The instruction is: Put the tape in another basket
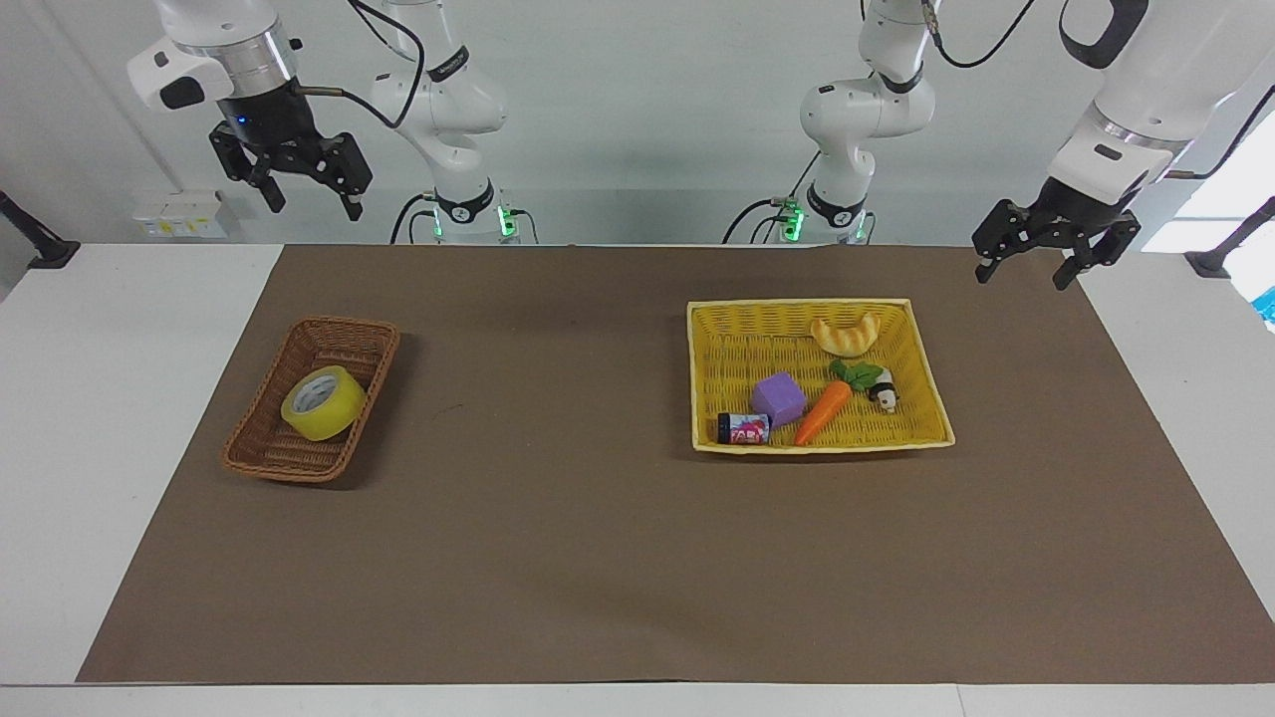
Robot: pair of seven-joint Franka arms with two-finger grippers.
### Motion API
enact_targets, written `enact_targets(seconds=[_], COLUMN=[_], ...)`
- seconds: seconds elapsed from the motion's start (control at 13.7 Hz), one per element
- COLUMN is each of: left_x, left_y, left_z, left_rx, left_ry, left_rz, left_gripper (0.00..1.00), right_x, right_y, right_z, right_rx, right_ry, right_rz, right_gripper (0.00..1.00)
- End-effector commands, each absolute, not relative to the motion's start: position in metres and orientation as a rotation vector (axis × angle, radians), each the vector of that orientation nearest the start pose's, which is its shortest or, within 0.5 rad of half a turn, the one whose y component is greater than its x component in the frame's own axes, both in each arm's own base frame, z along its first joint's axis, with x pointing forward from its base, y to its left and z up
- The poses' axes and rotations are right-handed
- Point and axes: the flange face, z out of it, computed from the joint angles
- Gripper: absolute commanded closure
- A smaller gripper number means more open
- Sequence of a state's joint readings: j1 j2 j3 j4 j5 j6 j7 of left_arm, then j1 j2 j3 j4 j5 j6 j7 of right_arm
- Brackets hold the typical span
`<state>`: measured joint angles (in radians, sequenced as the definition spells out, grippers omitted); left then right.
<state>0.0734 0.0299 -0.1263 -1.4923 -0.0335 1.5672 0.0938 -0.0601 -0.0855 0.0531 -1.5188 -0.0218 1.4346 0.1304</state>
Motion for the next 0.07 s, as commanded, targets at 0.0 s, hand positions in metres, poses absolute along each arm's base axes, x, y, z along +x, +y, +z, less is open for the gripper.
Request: enact_targets(seconds=[0.0], left_x=[0.5581], left_y=[-0.0293], left_z=[0.6473], left_rx=[-3.159], left_ry=[0.232], left_rz=[-0.057], left_gripper=[0.00], right_x=[0.5069], right_y=[-0.0065], right_z=[0.6852], right_rx=[-3.153], right_ry=[0.209], right_rz=[-0.006], right_gripper=[0.00])
